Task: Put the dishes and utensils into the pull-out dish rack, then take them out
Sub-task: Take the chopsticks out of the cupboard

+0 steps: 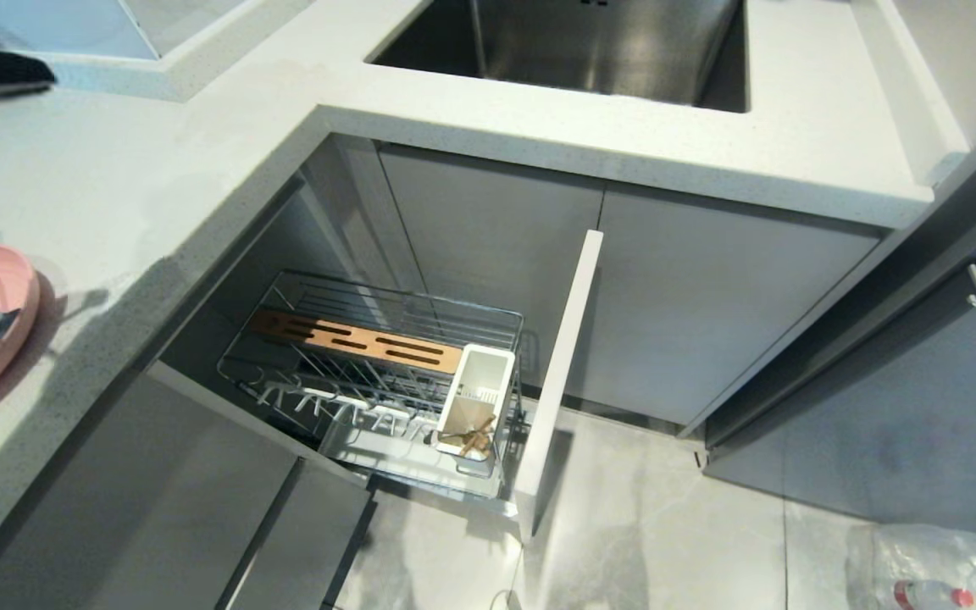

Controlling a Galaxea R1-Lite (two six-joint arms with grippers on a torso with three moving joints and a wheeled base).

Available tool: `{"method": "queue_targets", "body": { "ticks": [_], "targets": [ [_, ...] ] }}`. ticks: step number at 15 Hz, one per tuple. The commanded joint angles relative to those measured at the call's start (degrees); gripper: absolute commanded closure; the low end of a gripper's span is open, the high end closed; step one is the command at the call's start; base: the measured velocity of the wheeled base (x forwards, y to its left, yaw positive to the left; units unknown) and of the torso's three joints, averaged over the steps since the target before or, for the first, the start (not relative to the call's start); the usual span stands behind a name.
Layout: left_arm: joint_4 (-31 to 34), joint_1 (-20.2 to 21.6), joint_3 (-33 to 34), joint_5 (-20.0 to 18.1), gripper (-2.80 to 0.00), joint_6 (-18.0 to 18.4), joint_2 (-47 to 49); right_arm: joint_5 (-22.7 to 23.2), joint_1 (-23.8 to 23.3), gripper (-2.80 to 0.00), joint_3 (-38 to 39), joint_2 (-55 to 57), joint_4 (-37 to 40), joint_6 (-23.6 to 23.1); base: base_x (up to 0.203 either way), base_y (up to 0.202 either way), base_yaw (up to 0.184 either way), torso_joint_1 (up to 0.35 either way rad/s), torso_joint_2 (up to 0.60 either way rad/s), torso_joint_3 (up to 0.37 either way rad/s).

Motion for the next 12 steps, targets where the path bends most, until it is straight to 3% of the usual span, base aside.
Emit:
{"method": "queue_targets", "body": {
  "ticks": [1,4,6,8,10,12],
  "targets": [
    [2.6,-0.8,0.6,-5.7,0.0,1.0,3.9,0.0,0.0,0.0,0.0,0.0,0.0,0.0,0.0,0.0,0.0,0.0,0.0,0.0],
    [9.3,-2.9,0.4,-9.4,0.0,3.3,10.1,0.0,0.0,0.0,0.0,0.0,0.0,0.0,0.0,0.0,0.0,0.0,0.0,0.0],
    [14.1,-6.2,-0.9,-9.4,0.0,3.6,16.1,-0.1,0.0,0.0,0.0,0.0,0.0,0.0,0.0,0.0,0.0,0.0,0.0,0.0],
    [23.6,-10.2,-4.4,-9.2,0.0,3.3,21.9,0.0,0.0,0.0,0.0,0.0,0.0,0.0,0.0,0.0,0.0,0.0,0.0,0.0],
    [32.7,-14.2,-9.2,-9.2,0.0,1.5,27.6,0.0,0.0,0.0,0.0,0.0,0.0,0.0,0.0,0.0,0.0,0.0,0.0,0.0],
    [39.0,-17.1,-14.7,-9.1,0.0,-3.1,33.0,0.0,0.0,0.0,0.0,0.0,0.0,0.0,0.0,0.0,0.0,0.0,0.0,0.0]
  ]
}}
